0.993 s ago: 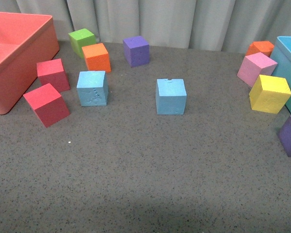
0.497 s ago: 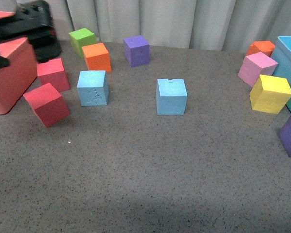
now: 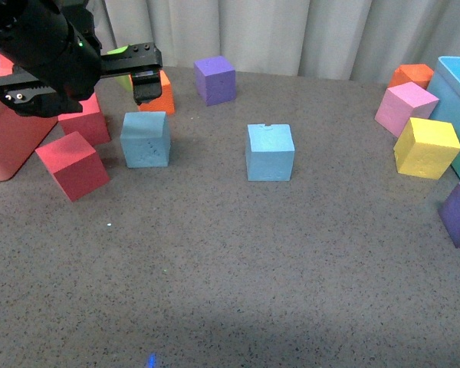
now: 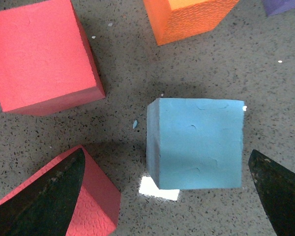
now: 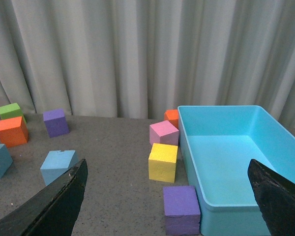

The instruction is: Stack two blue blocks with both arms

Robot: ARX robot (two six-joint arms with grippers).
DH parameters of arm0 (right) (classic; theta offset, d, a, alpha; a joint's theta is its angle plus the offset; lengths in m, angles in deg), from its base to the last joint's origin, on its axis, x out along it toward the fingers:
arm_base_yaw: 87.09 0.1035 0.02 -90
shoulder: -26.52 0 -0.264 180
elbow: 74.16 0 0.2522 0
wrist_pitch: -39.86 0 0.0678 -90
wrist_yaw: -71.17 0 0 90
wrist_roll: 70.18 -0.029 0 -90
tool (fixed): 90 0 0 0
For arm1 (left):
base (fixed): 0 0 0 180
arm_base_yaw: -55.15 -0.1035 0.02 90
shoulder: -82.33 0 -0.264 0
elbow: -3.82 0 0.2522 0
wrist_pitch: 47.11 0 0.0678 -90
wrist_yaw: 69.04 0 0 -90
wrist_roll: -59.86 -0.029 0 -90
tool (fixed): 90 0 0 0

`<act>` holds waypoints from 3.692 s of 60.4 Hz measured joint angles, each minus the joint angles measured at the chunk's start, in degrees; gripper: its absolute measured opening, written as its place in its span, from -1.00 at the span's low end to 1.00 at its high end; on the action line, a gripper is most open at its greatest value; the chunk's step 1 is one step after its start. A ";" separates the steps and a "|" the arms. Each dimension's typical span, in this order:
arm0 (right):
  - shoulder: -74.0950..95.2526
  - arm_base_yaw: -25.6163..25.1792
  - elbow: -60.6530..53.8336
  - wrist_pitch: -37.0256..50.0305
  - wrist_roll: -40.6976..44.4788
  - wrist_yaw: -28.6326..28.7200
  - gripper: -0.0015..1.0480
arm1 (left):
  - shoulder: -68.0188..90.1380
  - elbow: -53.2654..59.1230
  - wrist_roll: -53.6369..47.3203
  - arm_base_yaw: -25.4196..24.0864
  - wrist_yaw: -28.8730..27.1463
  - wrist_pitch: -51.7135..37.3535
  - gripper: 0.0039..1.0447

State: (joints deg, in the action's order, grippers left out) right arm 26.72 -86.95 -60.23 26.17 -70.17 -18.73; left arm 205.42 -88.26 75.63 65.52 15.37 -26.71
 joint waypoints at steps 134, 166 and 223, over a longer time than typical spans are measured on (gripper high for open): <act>0.00 0.00 0.00 0.00 0.00 -0.02 0.81 | 9.88 -24.98 6.88 25.51 -11.45 21.88 -0.09; 0.00 0.00 0.00 0.00 -0.02 -0.02 0.81 | 15.04 -33.33 8.98 25.31 -11.98 26.45 -0.09; 0.00 0.00 0.00 0.00 -0.02 -0.02 0.81 | 8.76 -26.99 10.64 24.81 -9.42 22.86 0.88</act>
State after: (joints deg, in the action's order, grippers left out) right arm 26.72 -86.95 -60.23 26.17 -70.19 -18.75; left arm 214.19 -115.26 86.27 90.33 5.95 -3.85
